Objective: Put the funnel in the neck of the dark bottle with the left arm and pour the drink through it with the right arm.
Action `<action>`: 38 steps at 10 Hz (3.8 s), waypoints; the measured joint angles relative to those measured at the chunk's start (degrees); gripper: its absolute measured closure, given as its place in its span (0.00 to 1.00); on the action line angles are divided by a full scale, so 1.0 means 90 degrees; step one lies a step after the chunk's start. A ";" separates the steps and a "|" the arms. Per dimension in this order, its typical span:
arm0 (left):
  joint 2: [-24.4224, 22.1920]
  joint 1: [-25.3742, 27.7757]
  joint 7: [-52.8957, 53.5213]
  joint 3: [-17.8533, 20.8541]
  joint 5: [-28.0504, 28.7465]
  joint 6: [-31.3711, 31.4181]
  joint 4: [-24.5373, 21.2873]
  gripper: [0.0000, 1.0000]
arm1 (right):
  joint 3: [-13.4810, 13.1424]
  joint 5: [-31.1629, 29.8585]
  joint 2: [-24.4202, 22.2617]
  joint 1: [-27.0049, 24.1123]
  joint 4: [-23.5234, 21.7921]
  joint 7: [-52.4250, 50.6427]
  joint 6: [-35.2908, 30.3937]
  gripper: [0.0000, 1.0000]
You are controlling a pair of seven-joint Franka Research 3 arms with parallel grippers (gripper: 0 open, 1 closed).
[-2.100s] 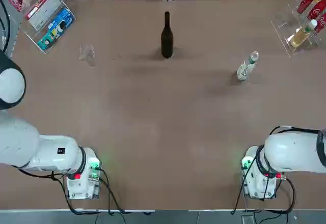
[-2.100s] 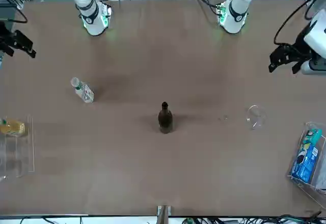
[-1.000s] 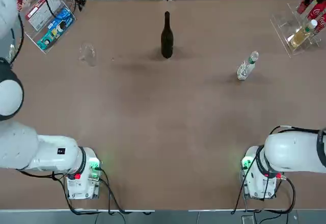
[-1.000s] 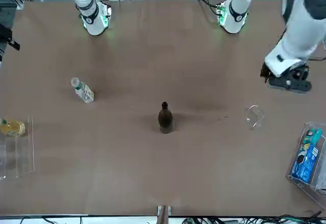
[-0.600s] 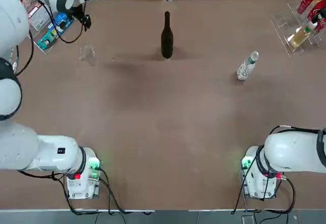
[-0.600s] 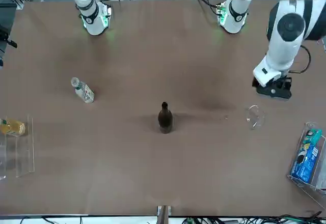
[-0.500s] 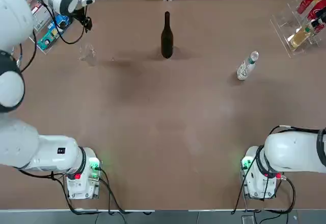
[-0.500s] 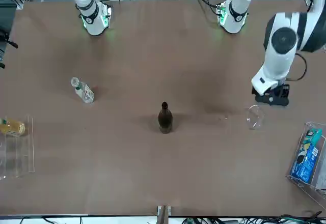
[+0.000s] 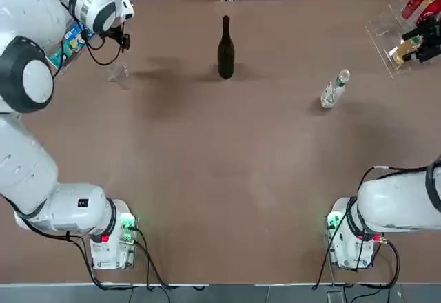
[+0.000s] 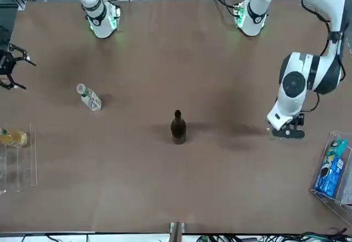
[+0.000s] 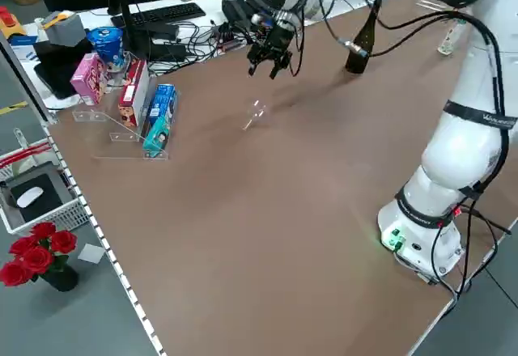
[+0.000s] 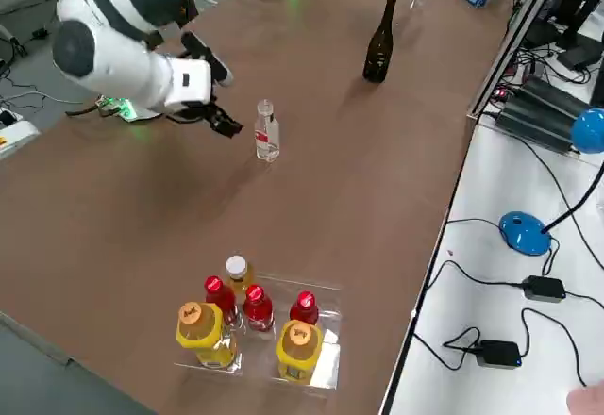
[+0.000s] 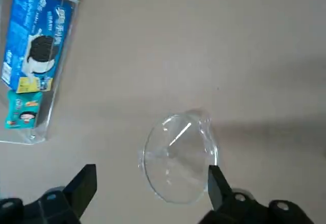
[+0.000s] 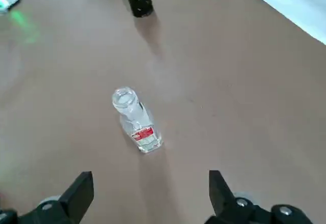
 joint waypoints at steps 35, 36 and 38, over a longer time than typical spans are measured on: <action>-0.0290 -0.0325 -0.3365 -0.3608 -0.3866 0.0338 0.2611 0.92 | 0.0904 0.3513 0.4659 -0.0113 0.0216 -0.4822 -0.2433 0.19; -0.0251 -0.0327 -0.3363 -0.3608 -0.3774 0.0320 0.2552 0.92 | 0.0909 0.3533 0.4659 -0.0113 0.0222 -0.4822 -0.2433 0.27; -0.0206 -0.0327 -0.3347 -0.3609 -0.3666 0.0298 0.2321 0.92 | 0.0912 0.3565 0.4661 -0.0111 0.0233 -0.4823 -0.2433 0.35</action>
